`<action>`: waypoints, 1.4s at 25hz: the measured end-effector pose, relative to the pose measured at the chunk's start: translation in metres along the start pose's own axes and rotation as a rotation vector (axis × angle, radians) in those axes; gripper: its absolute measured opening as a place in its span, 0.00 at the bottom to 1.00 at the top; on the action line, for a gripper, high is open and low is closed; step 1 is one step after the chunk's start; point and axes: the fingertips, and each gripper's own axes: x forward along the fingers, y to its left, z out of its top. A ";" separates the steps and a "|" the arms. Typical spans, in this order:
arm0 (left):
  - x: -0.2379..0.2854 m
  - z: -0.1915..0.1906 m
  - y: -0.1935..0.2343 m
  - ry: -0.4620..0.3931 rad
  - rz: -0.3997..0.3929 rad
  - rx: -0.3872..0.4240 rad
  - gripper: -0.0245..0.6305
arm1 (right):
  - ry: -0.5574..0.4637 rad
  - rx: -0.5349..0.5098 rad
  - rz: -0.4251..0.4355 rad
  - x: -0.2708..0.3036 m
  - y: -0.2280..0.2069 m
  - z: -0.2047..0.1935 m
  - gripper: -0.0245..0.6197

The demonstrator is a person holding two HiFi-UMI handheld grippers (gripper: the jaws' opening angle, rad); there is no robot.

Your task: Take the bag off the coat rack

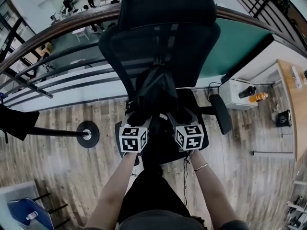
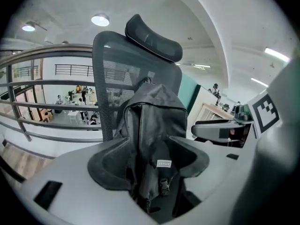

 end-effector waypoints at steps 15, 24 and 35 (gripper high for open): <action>-0.093 -0.012 -0.015 -0.119 0.046 -0.010 0.32 | -0.101 0.029 0.072 -0.092 0.046 -0.003 0.36; -0.144 -0.021 -0.030 -0.181 0.077 0.024 0.21 | -0.121 0.043 0.077 -0.146 0.057 -0.020 0.28; -0.188 -0.035 -0.052 -0.213 0.093 0.063 0.12 | -0.141 -0.021 0.108 -0.195 0.077 -0.033 0.08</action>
